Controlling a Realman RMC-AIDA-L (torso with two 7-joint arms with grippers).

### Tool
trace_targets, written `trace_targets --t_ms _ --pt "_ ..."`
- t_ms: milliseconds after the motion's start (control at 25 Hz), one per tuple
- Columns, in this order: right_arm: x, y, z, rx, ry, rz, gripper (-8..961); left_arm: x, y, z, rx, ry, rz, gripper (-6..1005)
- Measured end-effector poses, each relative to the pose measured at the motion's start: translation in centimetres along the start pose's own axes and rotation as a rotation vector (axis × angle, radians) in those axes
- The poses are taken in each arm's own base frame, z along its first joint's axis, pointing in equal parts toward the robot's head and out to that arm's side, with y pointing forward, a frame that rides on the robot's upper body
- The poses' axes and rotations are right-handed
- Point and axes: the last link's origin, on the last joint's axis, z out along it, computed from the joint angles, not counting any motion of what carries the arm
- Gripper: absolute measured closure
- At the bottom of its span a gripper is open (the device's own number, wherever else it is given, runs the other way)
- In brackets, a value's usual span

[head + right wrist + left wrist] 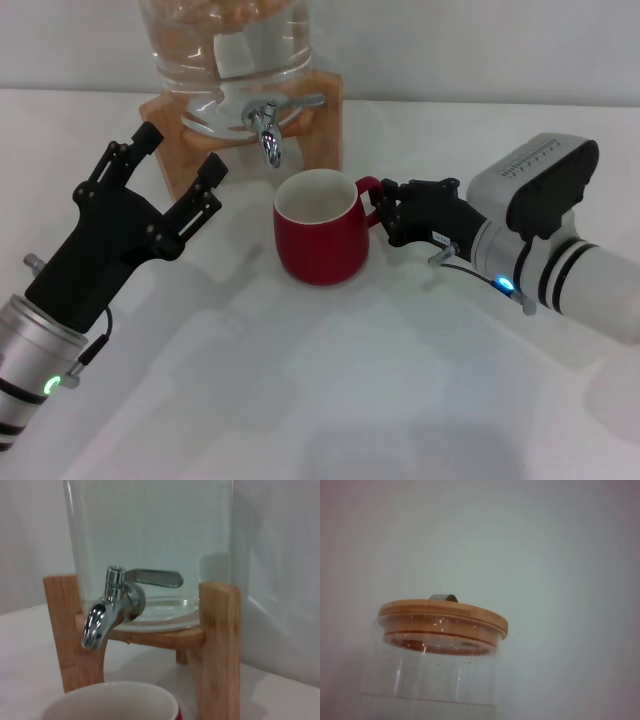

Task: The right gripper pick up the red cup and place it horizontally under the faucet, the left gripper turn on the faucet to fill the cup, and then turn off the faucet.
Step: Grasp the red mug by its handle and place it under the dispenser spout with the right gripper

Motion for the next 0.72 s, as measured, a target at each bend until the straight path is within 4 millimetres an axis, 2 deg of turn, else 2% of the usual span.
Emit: trace_targets --t_ms 440,720 --pt "-0.05 0.26 0.12 -0.009 0.005 -0.006 829 0.02 -0.03 0.08 0.001 0.002 0.0 137" --pt "-0.17 0.55 0.21 -0.015 0.004 0.055 829 0.04 -0.06 0.09 0.003 0.003 0.0 138"
